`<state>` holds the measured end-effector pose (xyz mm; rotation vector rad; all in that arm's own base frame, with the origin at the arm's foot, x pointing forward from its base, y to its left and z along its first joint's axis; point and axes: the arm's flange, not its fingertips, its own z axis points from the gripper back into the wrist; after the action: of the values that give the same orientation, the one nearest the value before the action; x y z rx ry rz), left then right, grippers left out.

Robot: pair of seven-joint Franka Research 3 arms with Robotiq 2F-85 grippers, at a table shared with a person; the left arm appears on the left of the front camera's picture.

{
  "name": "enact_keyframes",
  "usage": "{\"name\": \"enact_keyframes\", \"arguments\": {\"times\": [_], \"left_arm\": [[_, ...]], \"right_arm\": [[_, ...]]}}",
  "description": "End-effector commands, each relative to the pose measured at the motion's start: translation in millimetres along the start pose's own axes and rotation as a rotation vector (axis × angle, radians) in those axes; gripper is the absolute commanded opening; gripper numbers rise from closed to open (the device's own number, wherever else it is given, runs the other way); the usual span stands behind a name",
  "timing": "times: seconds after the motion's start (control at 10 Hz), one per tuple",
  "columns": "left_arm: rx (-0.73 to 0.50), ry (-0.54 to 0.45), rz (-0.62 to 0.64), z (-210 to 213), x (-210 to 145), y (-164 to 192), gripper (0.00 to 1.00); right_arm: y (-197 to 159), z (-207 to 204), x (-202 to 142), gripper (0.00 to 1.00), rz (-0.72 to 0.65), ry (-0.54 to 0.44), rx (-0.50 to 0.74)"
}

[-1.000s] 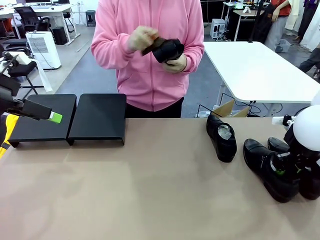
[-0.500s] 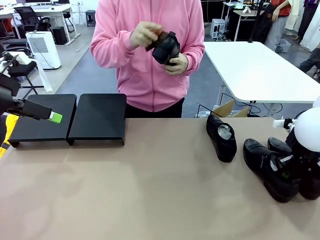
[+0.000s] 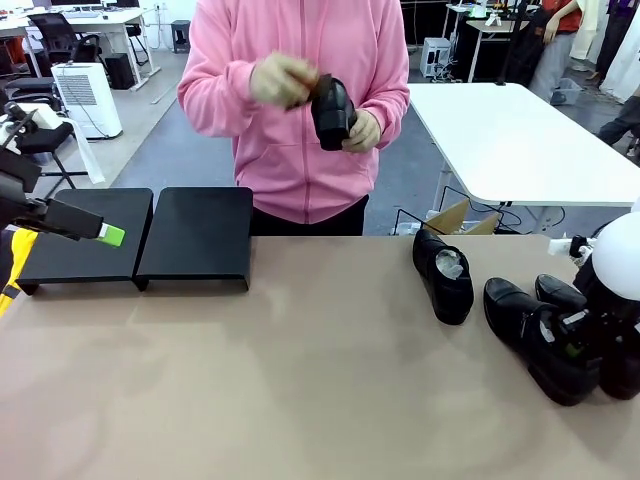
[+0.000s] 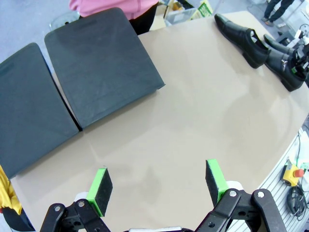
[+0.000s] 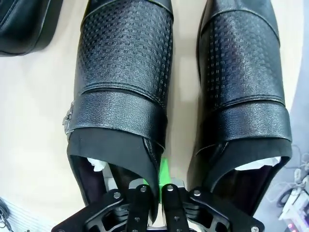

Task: Organize the shoes by placing them on the stand.
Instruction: Pick up one Shoe and place it in the middle of the table.

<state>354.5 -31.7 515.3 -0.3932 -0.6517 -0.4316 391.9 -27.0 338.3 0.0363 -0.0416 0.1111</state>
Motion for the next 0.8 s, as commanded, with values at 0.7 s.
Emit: {"name": "enact_keyframes", "arguments": {"times": [0.7], "left_arm": [[-0.009, 0.0, -0.012, 1.4, -0.3, 1.9, 1.0]], "right_arm": [[92.8, 144.5, -149.0, 0.0, -0.074, -0.43, 0.149]]}}
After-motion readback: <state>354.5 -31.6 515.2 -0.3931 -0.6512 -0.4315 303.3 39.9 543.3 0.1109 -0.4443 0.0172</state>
